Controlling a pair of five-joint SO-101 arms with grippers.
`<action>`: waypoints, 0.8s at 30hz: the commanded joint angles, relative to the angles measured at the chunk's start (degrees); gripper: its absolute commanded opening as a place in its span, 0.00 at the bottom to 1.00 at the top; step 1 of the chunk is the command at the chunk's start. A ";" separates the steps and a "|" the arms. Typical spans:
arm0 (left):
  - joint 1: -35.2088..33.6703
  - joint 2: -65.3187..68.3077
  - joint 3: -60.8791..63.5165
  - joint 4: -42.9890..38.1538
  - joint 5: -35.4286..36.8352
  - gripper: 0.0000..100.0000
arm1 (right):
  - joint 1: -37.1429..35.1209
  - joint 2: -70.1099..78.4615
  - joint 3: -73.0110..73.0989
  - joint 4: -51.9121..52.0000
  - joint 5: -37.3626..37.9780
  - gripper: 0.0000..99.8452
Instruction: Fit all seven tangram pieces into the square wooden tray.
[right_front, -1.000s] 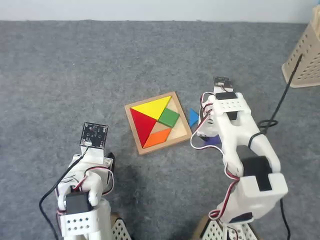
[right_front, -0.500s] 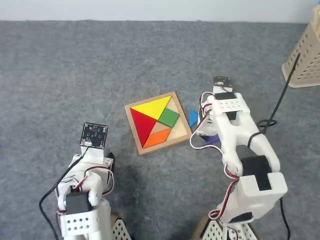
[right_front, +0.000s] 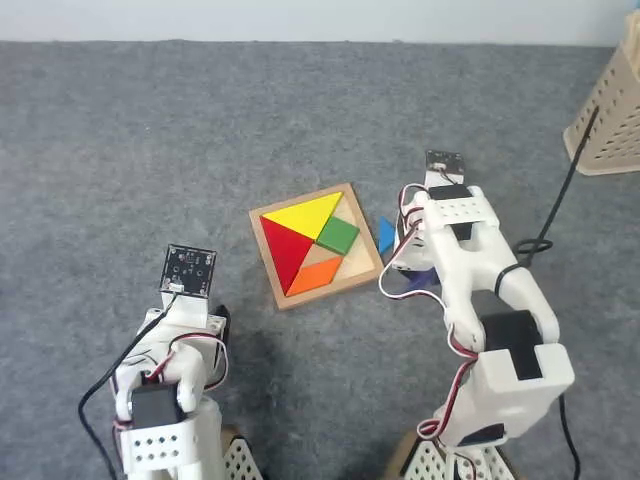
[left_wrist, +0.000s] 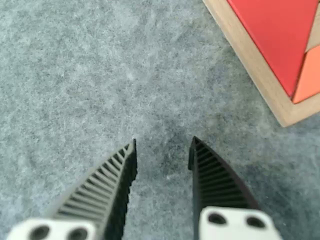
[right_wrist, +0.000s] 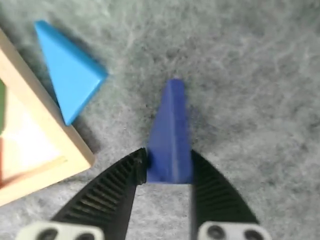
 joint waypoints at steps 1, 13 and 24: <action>0.09 -0.35 -0.66 0.26 -0.26 0.17 | 0.48 -1.27 -2.64 -0.92 -0.09 0.05; 0.09 -0.35 -0.66 0.26 -0.26 0.17 | -0.92 -3.74 -8.26 2.86 -1.23 0.01; 0.09 -0.35 -0.66 0.26 -0.26 0.17 | -19.47 -5.23 -12.48 -1.36 -15.03 0.01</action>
